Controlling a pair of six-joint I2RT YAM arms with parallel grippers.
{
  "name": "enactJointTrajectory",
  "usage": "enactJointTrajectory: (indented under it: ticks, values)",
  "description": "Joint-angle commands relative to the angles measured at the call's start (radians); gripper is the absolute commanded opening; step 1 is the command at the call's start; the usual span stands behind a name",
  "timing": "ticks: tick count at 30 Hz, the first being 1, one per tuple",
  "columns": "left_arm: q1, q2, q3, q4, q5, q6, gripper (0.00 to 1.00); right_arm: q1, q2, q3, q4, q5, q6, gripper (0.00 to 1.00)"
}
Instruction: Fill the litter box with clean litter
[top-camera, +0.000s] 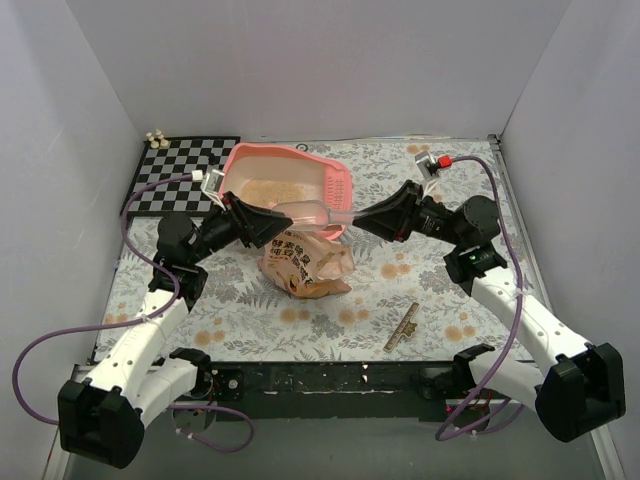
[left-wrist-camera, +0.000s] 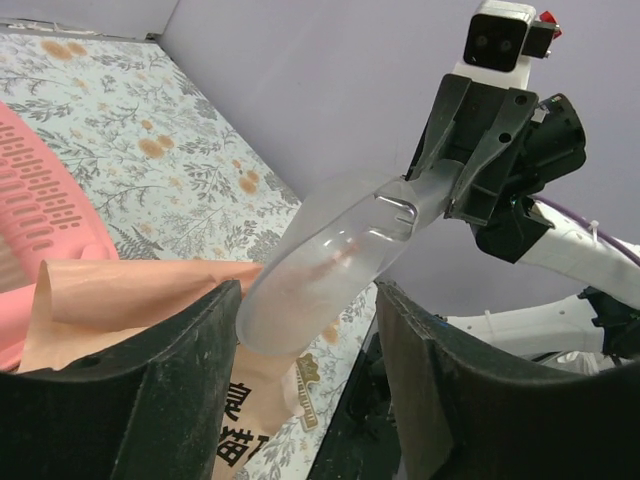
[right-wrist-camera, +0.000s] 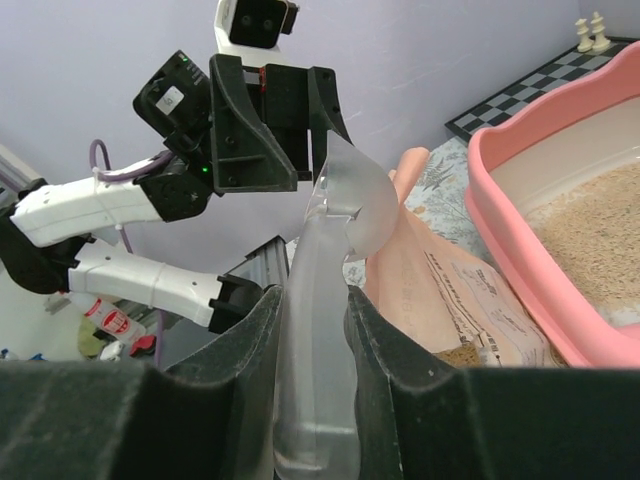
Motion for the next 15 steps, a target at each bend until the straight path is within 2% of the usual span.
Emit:
enactJointTrajectory:
  ticks: [1, 9, 15]
  values:
    - [0.000, -0.034, 0.083, -0.117, 0.023, 0.102, 0.57, 0.000, -0.089, 0.078, -0.100, 0.060, -0.110, 0.01]
    - [0.000, -0.039, 0.192, -0.306, 0.014, 0.254, 0.63, 0.000, -0.286, 0.156, -0.467, 0.204, -0.289, 0.01]
    - [0.000, 0.041, 0.333, -0.525, 0.040, 0.478, 0.66, -0.002, -0.387, 0.242, -0.783, 0.275, -0.380, 0.01]
